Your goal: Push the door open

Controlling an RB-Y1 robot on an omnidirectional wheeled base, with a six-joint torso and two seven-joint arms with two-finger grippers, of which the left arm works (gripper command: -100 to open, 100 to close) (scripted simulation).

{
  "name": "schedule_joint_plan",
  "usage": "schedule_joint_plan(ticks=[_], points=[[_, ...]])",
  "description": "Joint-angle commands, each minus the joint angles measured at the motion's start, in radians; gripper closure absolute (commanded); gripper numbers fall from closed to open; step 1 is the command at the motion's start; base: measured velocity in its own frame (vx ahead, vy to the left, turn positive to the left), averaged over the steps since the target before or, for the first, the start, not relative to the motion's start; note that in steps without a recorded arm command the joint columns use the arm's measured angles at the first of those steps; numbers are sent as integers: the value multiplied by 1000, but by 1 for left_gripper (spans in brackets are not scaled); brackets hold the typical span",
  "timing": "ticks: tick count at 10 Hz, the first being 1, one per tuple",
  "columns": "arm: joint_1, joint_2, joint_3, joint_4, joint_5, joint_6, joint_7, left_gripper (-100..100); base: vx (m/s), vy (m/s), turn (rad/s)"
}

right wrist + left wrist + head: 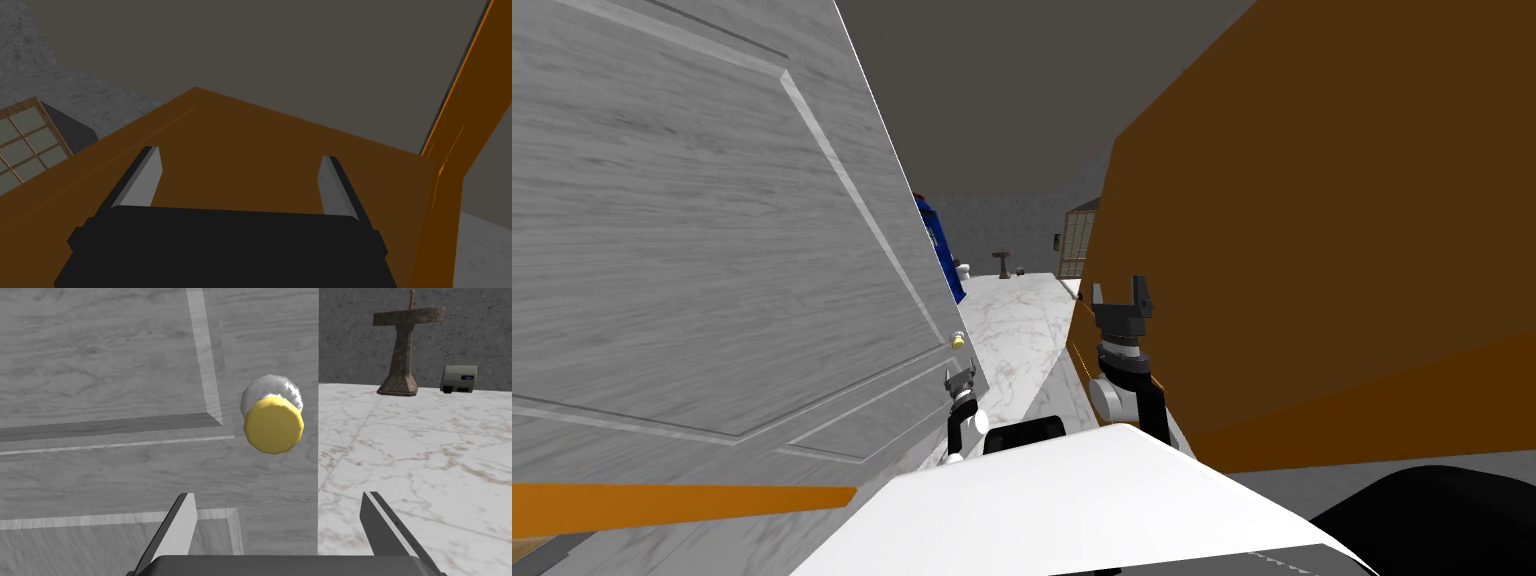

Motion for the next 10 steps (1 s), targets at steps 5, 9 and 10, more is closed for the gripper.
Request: schedule_joint_plan(ticks=[5,9,10], points=[[-5,54,5,5,10,0,32,-100,58,36,-21],[-9,51,12,10,15,1,41,-100,196,96,-18],[-11,32,14,11,16,1,43,-100,184,74,-17]])
